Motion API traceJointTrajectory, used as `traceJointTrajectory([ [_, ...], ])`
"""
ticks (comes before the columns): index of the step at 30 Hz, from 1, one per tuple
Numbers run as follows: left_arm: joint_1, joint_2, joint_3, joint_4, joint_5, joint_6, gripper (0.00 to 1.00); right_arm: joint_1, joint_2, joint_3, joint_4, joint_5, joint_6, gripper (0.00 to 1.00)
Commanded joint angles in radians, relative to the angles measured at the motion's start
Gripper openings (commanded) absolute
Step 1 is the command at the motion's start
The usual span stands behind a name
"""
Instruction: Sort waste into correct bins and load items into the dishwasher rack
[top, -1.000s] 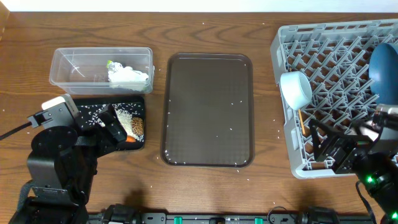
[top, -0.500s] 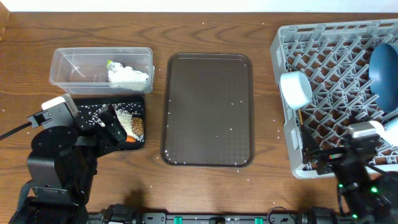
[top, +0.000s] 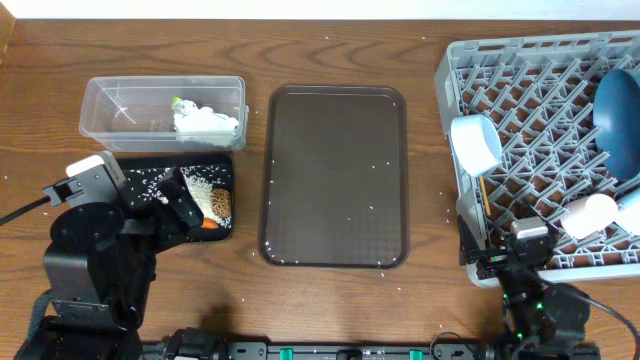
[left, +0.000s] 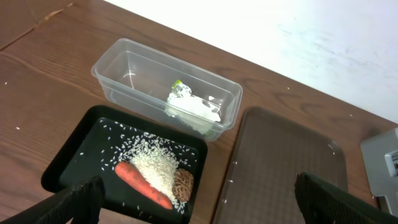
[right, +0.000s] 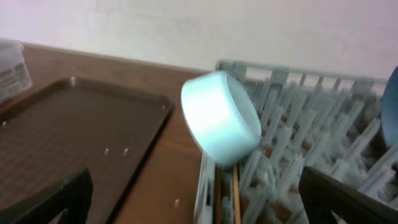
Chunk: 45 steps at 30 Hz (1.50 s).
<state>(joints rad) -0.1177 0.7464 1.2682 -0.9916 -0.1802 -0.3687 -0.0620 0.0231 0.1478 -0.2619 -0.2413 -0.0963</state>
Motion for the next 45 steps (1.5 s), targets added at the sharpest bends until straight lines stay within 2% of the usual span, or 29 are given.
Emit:
traceJointTrajectory([
  [1,0.007,0.004,-0.001,-0.002,-0.012,0.005,0.98,0.003,-0.017,-0.063,0.059,0.002,-0.013,0.99],
  [8,0.007,0.004,-0.001,-0.002,-0.012,0.005,0.98,0.003,-0.018,-0.143,0.214,0.002,-0.013,0.99],
  [42,0.007,0.003,-0.002,-0.027,-0.012,0.005,0.98,0.003,-0.018,-0.142,0.211,0.002,-0.013,0.99],
  [45,0.007,-0.003,-0.004,-0.025,-0.058,0.025,0.98,0.003,-0.018,-0.142,0.211,0.002,-0.013,0.99],
])
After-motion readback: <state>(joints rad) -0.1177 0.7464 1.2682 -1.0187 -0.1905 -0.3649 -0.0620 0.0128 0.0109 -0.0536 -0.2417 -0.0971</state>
